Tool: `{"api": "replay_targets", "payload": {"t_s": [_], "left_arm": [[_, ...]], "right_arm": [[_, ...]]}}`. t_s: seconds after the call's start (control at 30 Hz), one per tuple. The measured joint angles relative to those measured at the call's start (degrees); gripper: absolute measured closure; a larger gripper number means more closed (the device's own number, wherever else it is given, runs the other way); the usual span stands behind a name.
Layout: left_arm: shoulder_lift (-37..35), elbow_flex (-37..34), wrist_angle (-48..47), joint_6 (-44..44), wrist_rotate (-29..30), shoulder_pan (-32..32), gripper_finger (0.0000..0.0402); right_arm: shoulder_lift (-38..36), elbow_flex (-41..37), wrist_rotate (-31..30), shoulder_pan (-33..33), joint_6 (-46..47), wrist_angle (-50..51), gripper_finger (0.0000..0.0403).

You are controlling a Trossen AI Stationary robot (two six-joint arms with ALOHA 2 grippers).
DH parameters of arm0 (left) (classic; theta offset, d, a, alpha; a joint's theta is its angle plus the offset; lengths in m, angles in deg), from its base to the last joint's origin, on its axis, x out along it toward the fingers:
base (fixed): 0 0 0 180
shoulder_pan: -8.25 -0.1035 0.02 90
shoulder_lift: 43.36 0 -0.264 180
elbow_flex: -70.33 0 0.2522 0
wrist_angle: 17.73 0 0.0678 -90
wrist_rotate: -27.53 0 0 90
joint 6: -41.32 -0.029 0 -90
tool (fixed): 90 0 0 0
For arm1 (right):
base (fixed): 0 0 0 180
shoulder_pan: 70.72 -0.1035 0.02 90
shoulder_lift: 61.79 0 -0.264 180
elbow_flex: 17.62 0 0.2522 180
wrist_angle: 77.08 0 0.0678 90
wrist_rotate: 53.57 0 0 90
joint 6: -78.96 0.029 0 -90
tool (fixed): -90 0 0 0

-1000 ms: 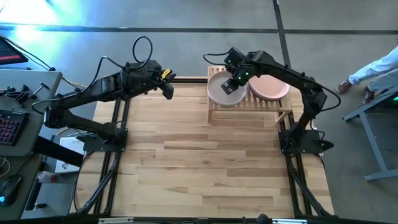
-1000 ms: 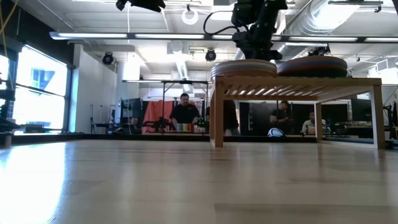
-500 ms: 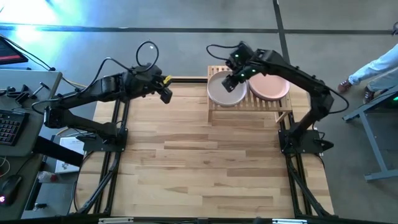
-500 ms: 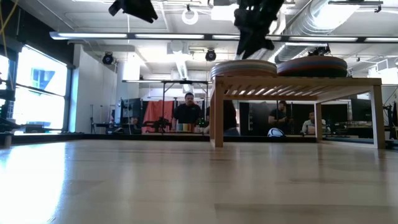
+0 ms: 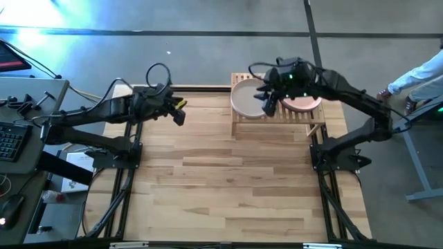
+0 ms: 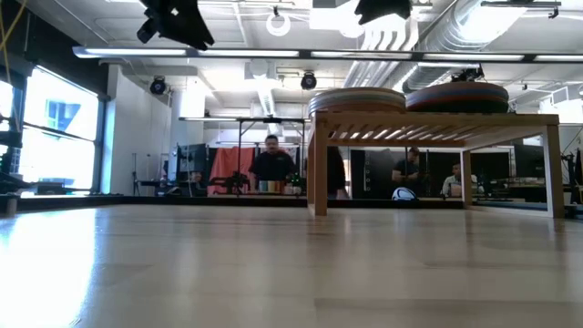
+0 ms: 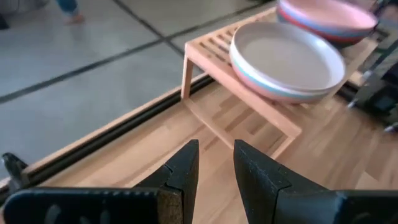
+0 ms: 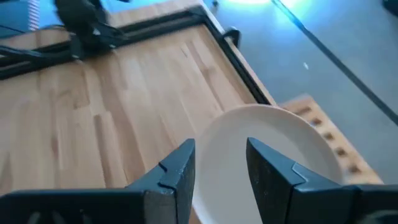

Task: Place and stack plates onto a shelf
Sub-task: Return to Home Position

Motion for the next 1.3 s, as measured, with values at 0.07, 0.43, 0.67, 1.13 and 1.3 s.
{"api": "replay_targets", "payload": {"t_s": [0.07,0.43,0.67,1.13,1.3], "left_arm": [[-2.2,-2.7,2.7,-0.8,1.0,1.2,0.0312],[-14.6,-18.1,14.8,-3.9,2.1,8.2,0.0312],[-22.4,-26.7,19.6,-4.0,1.8,12.0,0.0312],[-35.2,-45.9,29.1,1.3,1.6,15.6,0.0312],[-37.9,-50.5,29.1,3.5,1.5,15.6,0.0312]], "right_arm": [[-2.5,-5.9,1.0,-0.9,0.0,-5.6,0.0281],[-17.3,-33.5,7.0,-1.7,4.6,-27.7,0.0281],[-26.0,-45.9,11.6,-3.0,7.8,-39.8,0.0281],[-38.9,-65.4,15.3,-3.2,13.9,-57.4,0.0281],[-42.4,-70.4,18.2,-3.2,15.2,-60.8,0.0281]]}}
